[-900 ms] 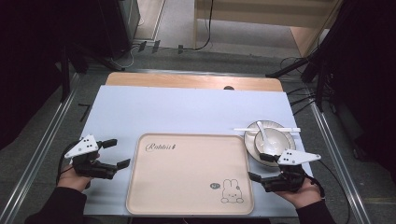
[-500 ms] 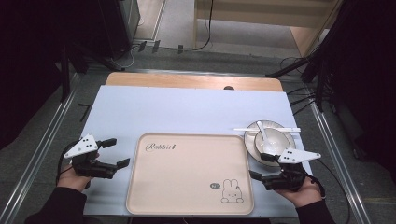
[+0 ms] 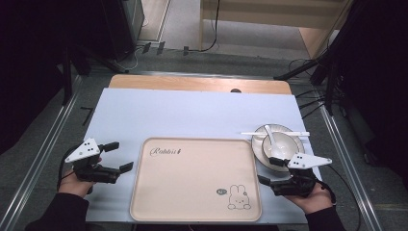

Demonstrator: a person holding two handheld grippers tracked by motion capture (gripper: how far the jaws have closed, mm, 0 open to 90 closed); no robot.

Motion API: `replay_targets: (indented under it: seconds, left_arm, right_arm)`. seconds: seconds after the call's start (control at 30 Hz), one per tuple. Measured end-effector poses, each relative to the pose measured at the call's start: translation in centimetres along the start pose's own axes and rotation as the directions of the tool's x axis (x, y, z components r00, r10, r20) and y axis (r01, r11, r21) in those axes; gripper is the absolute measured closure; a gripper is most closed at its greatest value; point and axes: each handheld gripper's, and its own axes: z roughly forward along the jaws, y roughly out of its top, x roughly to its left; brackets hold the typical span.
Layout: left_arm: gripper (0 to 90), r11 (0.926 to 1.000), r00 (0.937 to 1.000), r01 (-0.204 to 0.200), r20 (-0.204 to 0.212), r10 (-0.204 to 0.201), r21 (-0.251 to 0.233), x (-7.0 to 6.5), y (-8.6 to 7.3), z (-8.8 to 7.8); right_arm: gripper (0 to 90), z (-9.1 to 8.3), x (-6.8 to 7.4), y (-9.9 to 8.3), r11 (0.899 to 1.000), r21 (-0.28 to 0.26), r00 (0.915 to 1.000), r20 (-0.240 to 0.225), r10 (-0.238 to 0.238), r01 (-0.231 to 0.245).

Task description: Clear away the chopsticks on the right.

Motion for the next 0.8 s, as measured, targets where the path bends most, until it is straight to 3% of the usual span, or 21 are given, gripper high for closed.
replay_targets:
  seconds: [0.6,0.8]
  left_arm:
    - [7.7,1.0,1.0,-0.004,0.004,0.004,0.006,0.0,0.0,0.0]
    - [7.6,0.9999,1.0,-0.006,0.002,0.006,0.01,-0.1,0.0,0.0]
  right_arm:
    - [25.0,-0.5,-0.2,0.4,1.0,-0.01,0.9998,-0.006,0.019,-0.019]
    - [28.4,-1.1,-0.5,0.9,0.998,-0.008,0.9982,0.018,0.058,-0.058]
